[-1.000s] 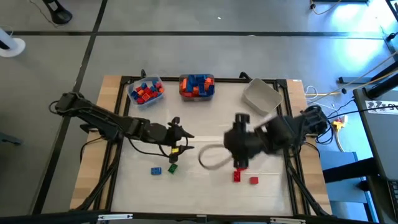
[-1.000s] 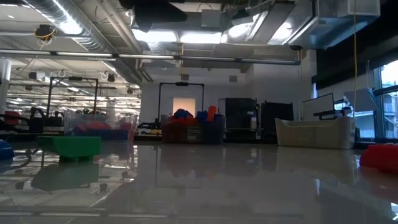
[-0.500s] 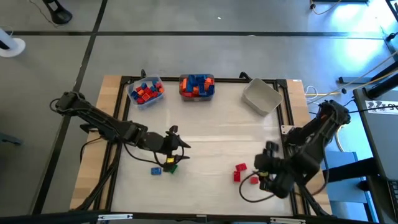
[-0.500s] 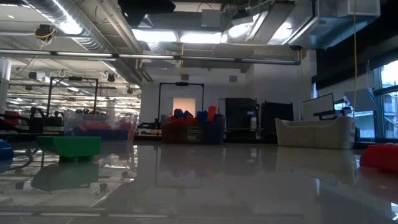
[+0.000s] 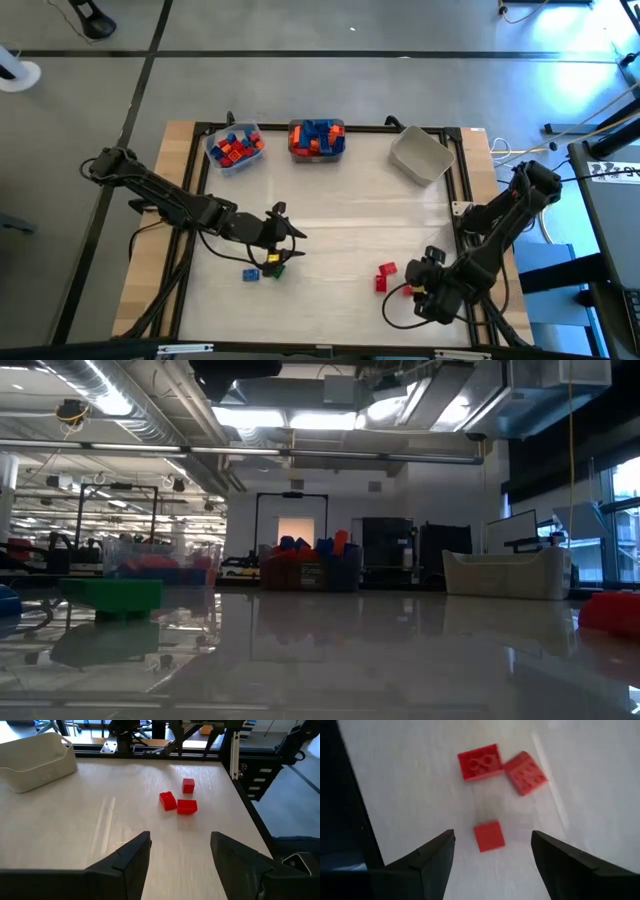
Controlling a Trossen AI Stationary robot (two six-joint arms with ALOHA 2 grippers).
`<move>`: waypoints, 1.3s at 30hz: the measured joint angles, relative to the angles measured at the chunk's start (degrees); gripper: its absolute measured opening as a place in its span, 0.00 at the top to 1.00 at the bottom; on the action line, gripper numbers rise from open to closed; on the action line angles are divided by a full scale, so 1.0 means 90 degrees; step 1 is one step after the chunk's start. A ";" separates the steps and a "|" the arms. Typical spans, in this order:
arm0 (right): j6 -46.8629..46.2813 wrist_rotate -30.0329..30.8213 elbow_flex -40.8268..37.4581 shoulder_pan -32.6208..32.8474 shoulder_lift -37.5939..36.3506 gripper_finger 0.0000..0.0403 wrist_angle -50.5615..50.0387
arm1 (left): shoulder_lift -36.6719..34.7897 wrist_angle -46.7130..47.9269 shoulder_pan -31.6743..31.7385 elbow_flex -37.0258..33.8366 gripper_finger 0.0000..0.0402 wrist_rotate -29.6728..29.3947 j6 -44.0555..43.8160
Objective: Sort blocks by size
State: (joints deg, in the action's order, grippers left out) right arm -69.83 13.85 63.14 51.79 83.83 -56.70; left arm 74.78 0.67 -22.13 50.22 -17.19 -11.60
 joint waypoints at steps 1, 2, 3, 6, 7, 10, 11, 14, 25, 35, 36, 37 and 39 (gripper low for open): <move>0.0136 0.0001 -0.0114 0.0000 0.0000 0.34 0.0214 | 0.0000 0.0025 0.0000 -0.0001 0.51 0.0000 0.0001; 0.0219 0.0002 -0.0238 0.0000 0.0000 0.34 0.0432 | 0.0000 0.0043 0.0000 -0.0002 0.51 0.0000 0.0001; 0.0292 0.0002 -0.0368 0.0000 0.0000 0.34 0.0630 | 0.0000 0.0055 0.0000 -0.0002 0.51 0.0000 0.0001; 0.0441 -0.0025 -0.0721 0.0000 0.0002 0.34 0.1227 | 0.0000 0.0055 0.0002 -0.0002 0.51 0.0000 0.0001; 0.0456 -0.0071 -0.0817 0.0000 0.0002 0.34 0.1367 | 0.0000 0.0055 0.0002 -0.0002 0.51 0.0000 0.0001; 0.0455 -0.0245 -0.1040 0.0000 0.0016 0.34 0.1465 | 0.0000 0.0055 0.0002 -0.0002 0.51 0.0000 0.0001; 0.0451 -0.0296 -0.1078 0.0000 0.0056 0.34 0.1528 | 0.0000 0.0054 0.0002 -0.0002 0.51 0.0000 -0.0001; 0.0460 -0.0444 -0.1113 0.0060 0.0257 0.34 0.1522 | 0.0000 0.0053 0.0002 -0.0005 0.51 0.0000 -0.0053; 0.1011 -0.0446 -0.1110 0.0165 0.1332 0.34 0.1966 | 0.0000 0.0017 0.0017 -0.0007 0.51 0.0000 -0.0002; 0.1115 -0.0357 -0.1077 0.0160 0.1473 0.68 0.1971 | -0.0001 0.0016 0.0017 -0.0007 0.51 0.0000 -0.0012; 0.1130 -0.0354 -0.1054 0.0160 0.1464 0.68 0.1893 | -0.0018 0.0017 0.0017 -0.0007 0.51 0.0000 -0.0012; 0.1144 -0.0353 -0.1011 0.0157 0.1465 0.68 0.1785 | -0.0033 0.0019 0.0017 -0.0007 0.51 0.0000 -0.0016; 0.1150 -0.0363 -0.0814 0.0109 0.1466 0.68 0.1521 | -0.0106 0.0025 0.0017 -0.0007 0.51 0.0000 -0.0016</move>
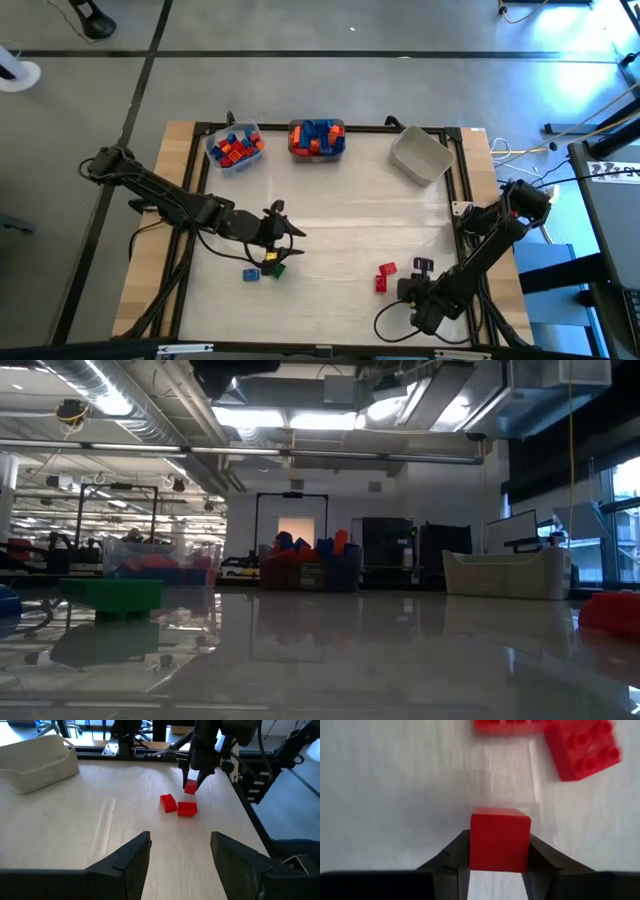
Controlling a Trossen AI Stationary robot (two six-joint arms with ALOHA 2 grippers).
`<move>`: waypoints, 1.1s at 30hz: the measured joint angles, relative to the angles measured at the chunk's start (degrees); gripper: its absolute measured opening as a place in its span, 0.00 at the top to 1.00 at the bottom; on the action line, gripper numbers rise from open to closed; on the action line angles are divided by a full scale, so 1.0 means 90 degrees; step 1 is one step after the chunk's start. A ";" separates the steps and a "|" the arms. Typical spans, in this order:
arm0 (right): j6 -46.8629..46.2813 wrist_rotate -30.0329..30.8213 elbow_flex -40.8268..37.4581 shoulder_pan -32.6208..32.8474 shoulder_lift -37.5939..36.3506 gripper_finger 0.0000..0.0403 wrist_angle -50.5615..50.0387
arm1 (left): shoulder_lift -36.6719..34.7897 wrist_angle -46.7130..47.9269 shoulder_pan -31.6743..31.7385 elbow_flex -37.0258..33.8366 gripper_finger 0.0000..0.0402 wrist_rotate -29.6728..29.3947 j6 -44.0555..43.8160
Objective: Sort blocks by size
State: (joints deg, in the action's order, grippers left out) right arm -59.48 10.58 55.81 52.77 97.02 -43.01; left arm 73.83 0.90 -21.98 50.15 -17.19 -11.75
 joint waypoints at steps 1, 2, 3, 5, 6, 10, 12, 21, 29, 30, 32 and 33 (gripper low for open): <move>0.0002 -0.0013 0.0116 -0.0007 -0.0021 0.68 -0.0135 | -0.0049 0.0006 -0.0005 0.0002 0.51 0.0000 0.0000; 0.0004 -0.0029 0.0230 -0.0009 -0.0052 0.68 -0.0296 | -0.0111 -0.0011 -0.0005 0.0004 0.51 0.0000 -0.0002; 0.0030 -0.0046 0.0362 -0.0054 -0.0083 0.68 -0.0469 | -0.0190 -0.0015 -0.0005 0.0009 0.51 0.0001 0.0003; 0.0141 -0.0077 0.0669 -0.0152 -0.0127 0.68 -0.0714 | -0.0369 -0.0021 -0.0005 0.0012 0.51 0.0002 0.0015; 0.0192 -0.0029 0.0845 -0.0209 -0.0153 0.68 -0.0824 | -0.0469 -0.0026 -0.0005 0.0012 0.51 0.0000 0.0013; 0.1065 0.0656 0.1562 -0.0632 -0.0193 0.68 -0.0865 | -0.0989 -0.0033 -0.0005 0.0012 0.51 -0.0003 0.0026; 0.1737 0.1114 0.1871 -0.0938 -0.0191 0.68 -0.0804 | -0.1289 -0.0033 -0.0005 0.0012 0.51 -0.0049 0.0113; 0.4648 0.2211 0.2095 -0.2801 -0.0149 0.68 0.0873 | -0.2613 -0.0026 0.0000 0.0022 0.51 -0.0855 0.0763; 0.6259 0.1710 0.1719 -0.4473 -0.0045 0.68 0.3484 | -0.3153 0.0026 0.0000 0.0024 0.51 -0.0911 0.1235; 0.6385 0.1561 0.1715 -0.4658 0.0039 0.68 0.3805 | -0.3161 0.0030 0.0000 0.0024 0.51 -0.0937 0.1246; 0.6524 0.1266 0.1711 -0.5011 0.0233 0.68 0.4271 | -0.3155 0.0040 0.0000 0.0024 0.51 -0.1099 0.1241; 0.6562 0.1104 0.1708 -0.5183 0.0359 0.68 0.4596 | -0.3146 0.0045 0.0000 0.0024 0.51 -0.1157 0.1241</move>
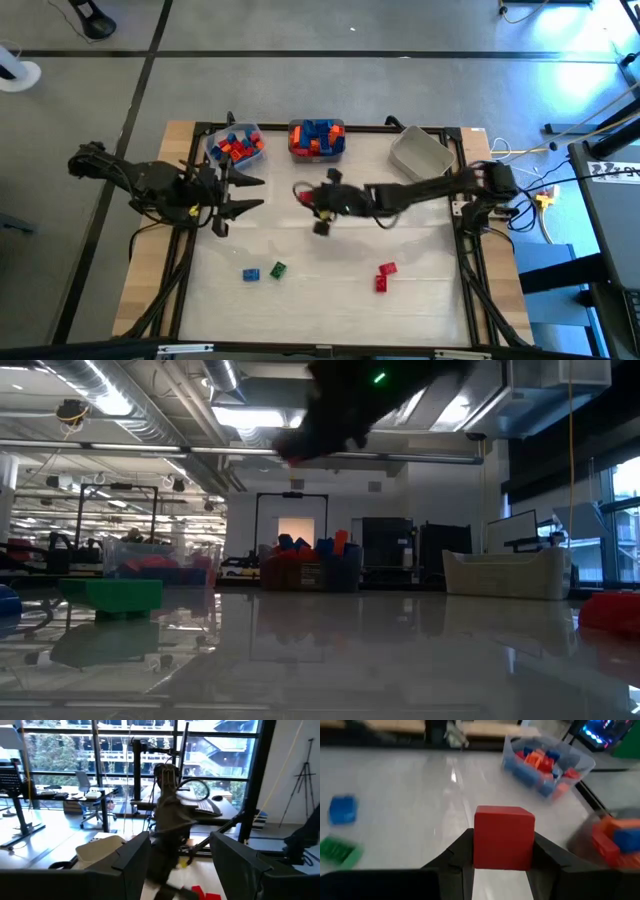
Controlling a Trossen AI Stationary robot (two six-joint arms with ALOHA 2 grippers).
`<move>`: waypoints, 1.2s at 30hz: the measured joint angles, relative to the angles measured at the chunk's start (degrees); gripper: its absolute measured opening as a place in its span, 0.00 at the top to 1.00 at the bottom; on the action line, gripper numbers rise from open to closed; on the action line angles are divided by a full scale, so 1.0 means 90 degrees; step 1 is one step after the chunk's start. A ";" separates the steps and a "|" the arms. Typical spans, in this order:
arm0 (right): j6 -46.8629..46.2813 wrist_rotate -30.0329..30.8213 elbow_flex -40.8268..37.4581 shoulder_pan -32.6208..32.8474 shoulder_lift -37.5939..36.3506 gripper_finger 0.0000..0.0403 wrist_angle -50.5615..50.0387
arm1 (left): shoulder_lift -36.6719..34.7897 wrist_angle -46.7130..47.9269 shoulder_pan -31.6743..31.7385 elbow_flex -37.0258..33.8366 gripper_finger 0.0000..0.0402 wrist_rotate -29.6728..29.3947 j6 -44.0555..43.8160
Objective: Sort blocks by size
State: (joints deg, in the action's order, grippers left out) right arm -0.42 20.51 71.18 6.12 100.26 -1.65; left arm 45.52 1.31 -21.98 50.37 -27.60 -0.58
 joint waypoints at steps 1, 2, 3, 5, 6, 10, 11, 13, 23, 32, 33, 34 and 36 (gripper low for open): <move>0.0033 -0.0180 0.0000 -0.0163 0.0142 0.68 0.0348 | 0.0002 0.0028 0.0001 0.0000 0.51 -0.0019 0.0004; 0.0056 -0.0330 0.0002 -0.0319 0.0315 0.68 0.0729 | 0.0002 0.0087 0.0002 0.0000 0.51 -0.0033 0.0049; 0.0063 -0.0490 0.0021 -0.0467 0.0481 0.68 0.1118 | 0.0002 0.0117 0.0002 0.0000 0.51 -0.0038 0.0105; 0.0065 -0.0697 0.0161 -0.0728 0.0867 0.68 0.1628 | 0.0003 0.0197 0.0027 0.0000 0.51 -0.0041 0.0170; 0.0064 -0.0773 0.0319 -0.0843 0.1066 0.68 0.1853 | 0.0002 0.0200 0.0042 -0.0001 0.51 -0.0040 0.0164; 0.0065 -0.1068 0.1191 -0.1221 0.1944 0.66 0.1981 | 0.0000 0.0381 0.0159 -0.0001 0.51 -0.0045 0.0095; 0.0063 -0.1125 0.1473 -0.1293 0.2186 0.67 0.1980 | 0.0007 0.0406 0.0188 -0.0002 0.51 -0.0045 0.0098; 0.0065 -0.1231 0.2030 -0.1413 0.2649 0.67 0.1974 | 0.0004 0.0527 0.0244 -0.0002 0.51 -0.0046 0.0100; -0.0063 -0.1250 0.4605 -0.1885 0.4487 0.67 0.1958 | -0.0001 0.0647 0.0346 -0.0002 0.51 -0.0040 0.0145; -0.0122 -0.1224 0.6585 -0.2202 0.5852 0.66 0.1980 | 0.0000 0.0660 0.0362 -0.0002 0.51 -0.0033 0.0269; -0.0180 -0.1222 0.6747 -0.2241 0.5973 0.66 0.2014 | 0.0000 0.0662 0.0364 -0.0002 0.51 -0.0036 0.0267; -0.0236 -0.1225 0.6897 -0.2270 0.6068 0.66 0.2014 | 0.0000 0.0665 0.0364 -0.0002 0.51 -0.0036 0.0267; -0.0266 -0.1235 0.7081 -0.2350 0.6199 0.66 0.2024 | 0.0000 0.0705 0.0364 -0.0002 0.51 -0.0039 0.0267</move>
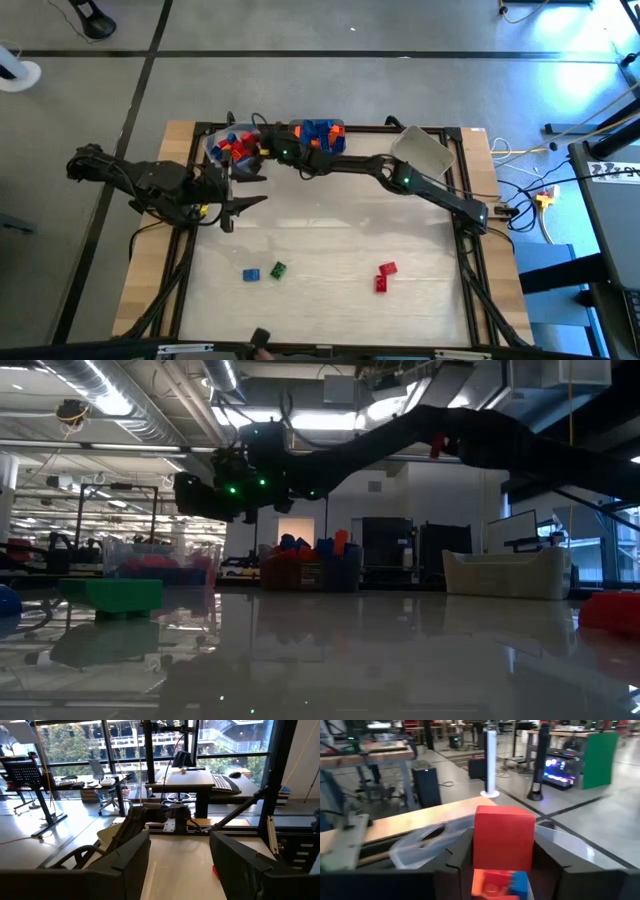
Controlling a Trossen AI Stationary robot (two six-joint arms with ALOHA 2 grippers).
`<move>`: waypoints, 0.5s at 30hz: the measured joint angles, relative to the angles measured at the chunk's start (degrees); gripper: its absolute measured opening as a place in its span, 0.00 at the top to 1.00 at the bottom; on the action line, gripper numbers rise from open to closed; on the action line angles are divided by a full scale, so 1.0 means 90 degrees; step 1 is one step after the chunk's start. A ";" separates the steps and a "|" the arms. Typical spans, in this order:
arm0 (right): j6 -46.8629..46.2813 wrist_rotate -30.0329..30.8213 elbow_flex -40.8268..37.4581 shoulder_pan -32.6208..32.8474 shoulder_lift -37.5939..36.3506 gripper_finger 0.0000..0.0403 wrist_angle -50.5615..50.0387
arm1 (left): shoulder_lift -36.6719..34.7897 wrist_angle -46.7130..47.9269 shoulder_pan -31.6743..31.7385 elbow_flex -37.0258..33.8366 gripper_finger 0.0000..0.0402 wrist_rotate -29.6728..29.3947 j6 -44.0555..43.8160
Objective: Sort blocks by size
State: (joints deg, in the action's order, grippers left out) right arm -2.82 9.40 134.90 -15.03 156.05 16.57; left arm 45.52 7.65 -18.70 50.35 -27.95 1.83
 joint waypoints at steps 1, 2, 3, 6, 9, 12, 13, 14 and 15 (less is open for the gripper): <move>0.0000 0.0013 0.0013 -0.0038 0.0034 0.66 0.0024 | 0.0000 0.0001 0.0000 0.0000 0.51 0.0001 0.0000; -0.0002 0.0054 0.0008 -0.0065 0.0053 0.65 0.0052 | 0.0000 0.0020 0.0000 0.0000 0.51 0.0003 0.0000; -0.0001 0.0131 -0.0004 -0.0102 0.0061 0.65 0.0042 | 0.0000 0.0048 0.0000 0.0000 0.51 0.0001 -0.0002; -0.0004 0.0205 -0.0006 -0.0150 0.0073 0.61 0.0043 | 0.0000 0.0105 0.0000 0.0000 0.51 0.0003 -0.0002; -0.0007 0.0094 -0.0004 -0.0144 0.0070 0.54 0.0086 | 0.0000 0.0096 0.0000 0.0000 0.51 0.0002 0.0014; -0.0021 0.0000 -0.0004 -0.0125 0.0070 0.45 0.0080 | 0.0000 0.0092 0.0000 0.0000 0.51 0.0002 0.0085; -0.0031 0.0001 -0.0004 -0.0122 0.0068 0.43 0.0030 | 0.0000 0.0093 0.0000 0.0000 0.51 0.0001 0.0102; -0.0033 0.0000 -0.0004 -0.0110 0.0063 0.40 -0.0011 | 0.0000 0.0091 0.0000 0.0000 0.51 0.0001 0.0130; -0.0035 0.0001 -0.0004 -0.0082 0.0063 0.38 -0.0017 | 0.0000 0.0088 0.0000 0.0000 0.51 0.0002 0.0134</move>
State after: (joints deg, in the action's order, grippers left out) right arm -3.14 9.41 134.87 -15.77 156.62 16.41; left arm 45.52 8.45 -18.70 50.35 -27.94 3.03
